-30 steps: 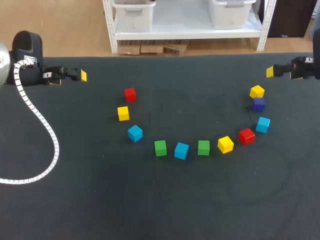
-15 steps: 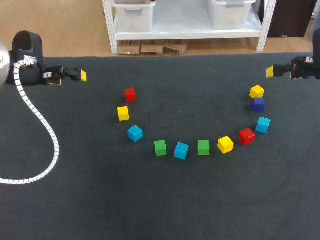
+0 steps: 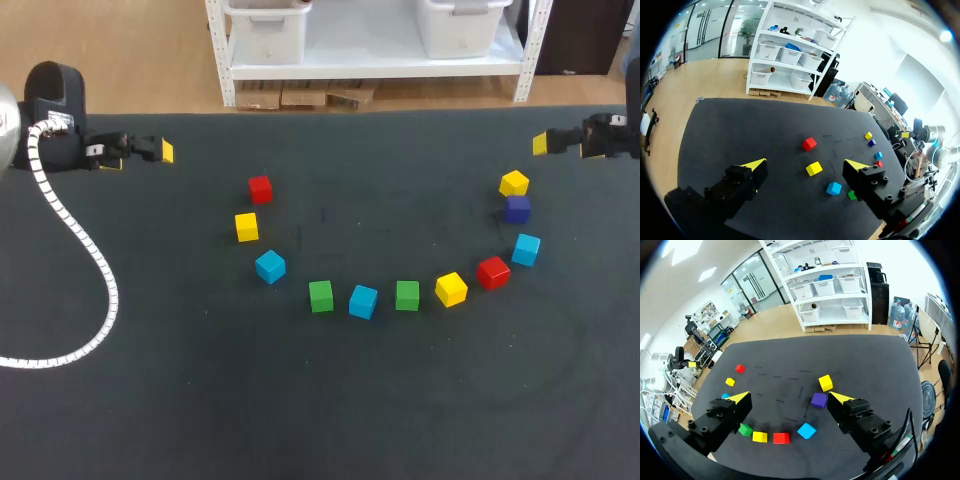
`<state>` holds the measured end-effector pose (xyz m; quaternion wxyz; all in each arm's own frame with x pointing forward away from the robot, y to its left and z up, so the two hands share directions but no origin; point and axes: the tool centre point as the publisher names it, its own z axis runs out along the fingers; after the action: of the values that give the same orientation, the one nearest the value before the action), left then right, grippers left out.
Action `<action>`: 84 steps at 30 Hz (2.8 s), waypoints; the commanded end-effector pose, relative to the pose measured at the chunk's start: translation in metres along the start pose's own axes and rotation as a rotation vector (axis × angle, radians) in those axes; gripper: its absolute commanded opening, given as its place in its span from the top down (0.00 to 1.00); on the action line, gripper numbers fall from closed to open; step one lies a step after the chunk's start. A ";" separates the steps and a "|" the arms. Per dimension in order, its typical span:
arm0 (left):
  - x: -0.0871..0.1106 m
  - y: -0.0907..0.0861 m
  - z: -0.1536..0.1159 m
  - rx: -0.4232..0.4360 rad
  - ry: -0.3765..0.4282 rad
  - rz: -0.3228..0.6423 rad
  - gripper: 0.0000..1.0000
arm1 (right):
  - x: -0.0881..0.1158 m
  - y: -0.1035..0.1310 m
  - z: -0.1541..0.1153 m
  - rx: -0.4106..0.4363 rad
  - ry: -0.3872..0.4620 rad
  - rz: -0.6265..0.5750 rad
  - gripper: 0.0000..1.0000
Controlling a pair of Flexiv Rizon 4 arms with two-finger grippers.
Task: Place the blue cubes, place green cubes on the blue cubes, place the yellow cubes on the green cubes, then place the red cubes on the yellow cubes, and place purple cube on the red cubes.
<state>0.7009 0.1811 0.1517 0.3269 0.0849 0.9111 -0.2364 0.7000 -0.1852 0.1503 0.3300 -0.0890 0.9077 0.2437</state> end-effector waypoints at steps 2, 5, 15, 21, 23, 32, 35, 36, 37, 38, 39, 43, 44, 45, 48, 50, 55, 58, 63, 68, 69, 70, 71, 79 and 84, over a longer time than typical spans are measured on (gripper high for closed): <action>0.002 0.003 0.000 0.012 -0.007 0.003 0.00 | 0.000 0.000 0.000 0.000 0.000 0.000 0.00; 0.002 0.003 0.000 0.012 -0.007 0.003 0.00 | 0.000 0.000 0.000 0.000 0.000 0.000 0.00; 0.002 0.003 0.000 0.012 -0.007 0.003 0.00 | 0.000 0.000 0.000 0.000 0.000 0.000 0.00; 0.002 0.003 0.000 0.012 -0.007 0.003 0.00 | 0.000 0.000 0.000 0.000 0.000 0.000 0.00; 0.002 0.003 0.000 0.012 -0.007 0.003 0.00 | 0.000 0.000 0.000 0.000 0.000 0.000 0.00; 0.002 0.003 0.000 0.012 -0.007 0.003 0.00 | 0.000 0.000 0.000 0.000 0.000 0.000 0.00; 0.002 0.003 0.000 0.012 -0.007 0.003 0.00 | 0.000 0.000 0.000 0.000 0.000 0.000 0.00; 0.002 0.003 0.000 0.012 -0.007 0.003 0.00 | 0.000 0.000 0.000 0.000 0.000 0.000 0.00; 0.002 0.003 0.000 0.012 -0.007 0.003 0.00 | 0.000 0.000 0.000 0.000 0.000 0.000 0.00; 0.002 0.003 0.000 0.012 -0.007 0.003 0.00 | 0.000 0.000 0.000 0.000 0.000 0.000 0.00; 0.002 0.003 0.000 0.012 -0.007 0.003 0.00 | 0.000 0.000 0.000 0.000 0.000 0.000 0.00; 0.002 0.003 0.000 0.012 -0.007 0.003 0.00 | 0.000 0.000 0.000 0.000 0.000 0.000 0.00; 0.002 0.003 0.000 0.012 -0.007 0.003 0.00 | 0.000 0.000 0.000 0.000 0.000 0.000 0.00; 0.002 0.003 0.000 0.012 -0.007 0.003 0.00 | 0.000 0.000 0.000 0.000 0.000 0.000 0.00; 0.002 0.003 0.000 0.012 -0.007 0.003 0.00 | 0.000 0.002 -0.005 0.010 0.020 -0.037 0.00; 0.002 0.003 0.000 0.012 -0.007 0.003 0.00 | 0.002 0.005 -0.008 0.015 0.042 -0.066 0.00; 0.002 0.003 0.000 0.012 -0.007 0.003 0.00 | 0.003 0.013 -0.017 0.002 0.090 -0.084 0.00; 0.002 0.003 0.000 0.012 -0.007 0.003 0.00 | 0.004 0.020 -0.024 0.003 0.118 -0.128 0.00; 0.002 0.003 0.000 0.012 -0.007 0.003 0.00 | 0.010 0.029 -0.031 0.049 0.192 -0.259 0.00; 0.002 0.003 0.000 0.012 -0.007 0.003 0.00 | 0.020 0.027 -0.033 0.082 0.278 -0.363 0.00; 0.002 0.003 0.000 0.012 -0.007 0.003 0.00 | 0.023 0.026 -0.033 0.089 0.301 -0.384 0.00; 0.002 0.003 0.000 0.012 -0.007 0.003 0.00 | 0.027 0.024 -0.033 0.092 0.326 -0.405 0.00; 0.002 0.003 0.000 0.012 -0.007 0.003 0.00 | 0.030 0.023 -0.032 0.098 0.357 -0.434 0.00; 0.002 0.003 0.000 0.012 -0.007 0.003 0.00 | 0.054 0.000 -0.027 0.235 0.564 -0.610 0.00; 0.002 0.003 0.000 0.012 -0.007 0.003 0.00 | 0.062 -0.013 -0.020 0.234 0.644 -0.694 0.00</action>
<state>0.7008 0.1811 0.1517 0.3269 0.0849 0.9111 -0.2364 0.6368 -0.2122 0.1239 0.1308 -0.4084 0.9032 -0.0189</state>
